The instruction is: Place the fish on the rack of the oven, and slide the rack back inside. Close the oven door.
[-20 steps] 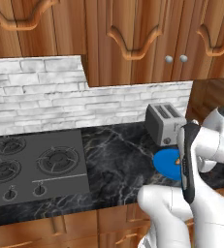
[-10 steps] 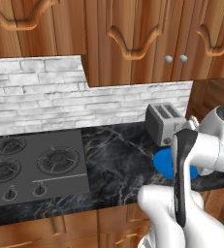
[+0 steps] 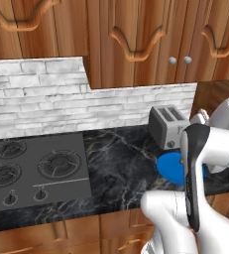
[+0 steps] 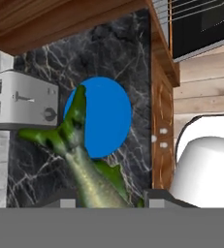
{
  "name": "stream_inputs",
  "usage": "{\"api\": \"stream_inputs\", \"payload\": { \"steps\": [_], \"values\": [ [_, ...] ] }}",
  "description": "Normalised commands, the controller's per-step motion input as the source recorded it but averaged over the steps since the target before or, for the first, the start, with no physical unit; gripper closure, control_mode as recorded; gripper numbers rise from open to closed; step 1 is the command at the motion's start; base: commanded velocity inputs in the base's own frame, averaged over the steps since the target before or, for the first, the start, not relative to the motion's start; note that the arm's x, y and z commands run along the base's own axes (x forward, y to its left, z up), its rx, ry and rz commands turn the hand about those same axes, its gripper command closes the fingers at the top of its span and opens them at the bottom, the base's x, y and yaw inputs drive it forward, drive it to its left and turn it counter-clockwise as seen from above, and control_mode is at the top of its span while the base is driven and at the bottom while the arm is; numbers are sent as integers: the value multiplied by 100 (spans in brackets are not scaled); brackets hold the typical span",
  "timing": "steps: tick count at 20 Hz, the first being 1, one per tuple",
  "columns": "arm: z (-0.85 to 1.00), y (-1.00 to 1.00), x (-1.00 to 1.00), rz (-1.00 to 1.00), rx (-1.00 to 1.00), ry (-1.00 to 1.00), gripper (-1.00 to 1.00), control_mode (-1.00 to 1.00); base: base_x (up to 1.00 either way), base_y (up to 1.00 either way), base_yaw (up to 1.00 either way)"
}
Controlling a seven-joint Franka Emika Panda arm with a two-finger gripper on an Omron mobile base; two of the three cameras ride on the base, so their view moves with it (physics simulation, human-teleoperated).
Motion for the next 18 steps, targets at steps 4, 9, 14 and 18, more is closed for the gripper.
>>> {"api": "stream_inputs", "payload": {
  "steps": [4,9,14,18],
  "values": [
    [18,0,-33,0,-4,-3,100,-100,0,0,0],
    [0,0,0,0,0,0,100,100,-97,-6,0],
    [0,0,0,0,0,0,100,100,-64,-22,-20],
    [0,0,0,0,0,0,100,100,0,-7,-49]
  ]
}}
